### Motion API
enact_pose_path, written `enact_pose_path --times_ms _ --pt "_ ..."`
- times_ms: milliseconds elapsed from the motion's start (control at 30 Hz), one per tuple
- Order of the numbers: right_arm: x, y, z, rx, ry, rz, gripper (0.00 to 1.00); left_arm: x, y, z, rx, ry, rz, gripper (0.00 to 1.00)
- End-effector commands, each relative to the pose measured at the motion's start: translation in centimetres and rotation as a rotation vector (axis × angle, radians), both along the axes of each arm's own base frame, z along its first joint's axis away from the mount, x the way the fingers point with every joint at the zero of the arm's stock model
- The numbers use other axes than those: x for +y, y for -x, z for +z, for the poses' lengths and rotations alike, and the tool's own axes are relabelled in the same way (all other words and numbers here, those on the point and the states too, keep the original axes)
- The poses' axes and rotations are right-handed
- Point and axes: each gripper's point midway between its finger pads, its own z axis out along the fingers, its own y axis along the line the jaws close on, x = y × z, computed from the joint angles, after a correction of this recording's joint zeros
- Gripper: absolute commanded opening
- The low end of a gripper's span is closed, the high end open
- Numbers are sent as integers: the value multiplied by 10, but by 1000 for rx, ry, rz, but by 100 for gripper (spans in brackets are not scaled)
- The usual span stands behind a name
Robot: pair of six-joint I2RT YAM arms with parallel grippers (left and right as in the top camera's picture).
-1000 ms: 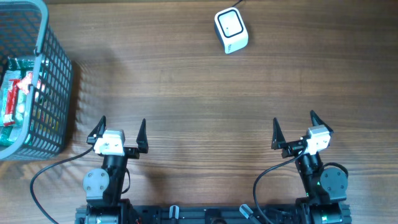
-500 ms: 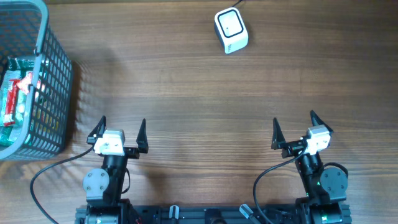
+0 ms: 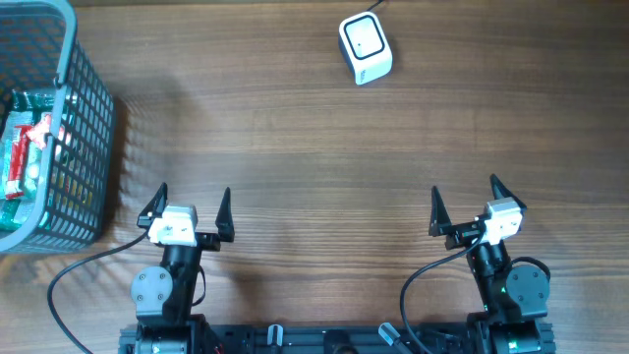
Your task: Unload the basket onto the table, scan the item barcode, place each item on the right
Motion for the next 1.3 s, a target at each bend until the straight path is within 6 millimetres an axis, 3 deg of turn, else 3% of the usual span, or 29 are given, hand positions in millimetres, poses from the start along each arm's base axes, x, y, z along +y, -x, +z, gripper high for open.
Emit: enact_pose_path --times_ms 0,100,233,367,467,500,567,767,833,900,1000,1133,1167,1267 --pt "3 1 1 -9 13 18 100 -2 1 -1 -1 -19 -17 100" --pt "3 1 1 -9 13 18 100 1 0 6 -29 -25 1 100" --pt "3 1 1 -9 14 18 100 -5 4 42 -130 -22 -33 100" --pt "3 1 1 -9 13 18 100 -6 23 114 -213 15 -33 100" --pt "3 1 1 -9 13 18 100 -5 33 166 -175 36 -27 100" --pt "3 1 1 -9 13 18 99 -5 31 193 -94 39 -24 100" --pt "3 1 1 -9 13 18 100 -3 22 216 45 43 -13 100" --pt "3 1 1 -9 14 18 100 -1 -15 258 447 49 0 100" --pt "3 1 1 -9 14 18 100 -1 -36 272 478 50 -1 100" --pt "3 1 1 -9 14 18 100 -3 -56 275 510 56 -17 100" --pt "3 1 1 -9 14 18 100 14 -79 267 540 29 73 100" --pt "3 1 1 -9 14 18 100 77 -82 257 553 106 449 100" --pt "3 1 1 -9 13 18 100 102 -76 257 547 147 550 100" --pt "3 1 1 -9 13 18 100 140 -61 254 541 229 686 100"
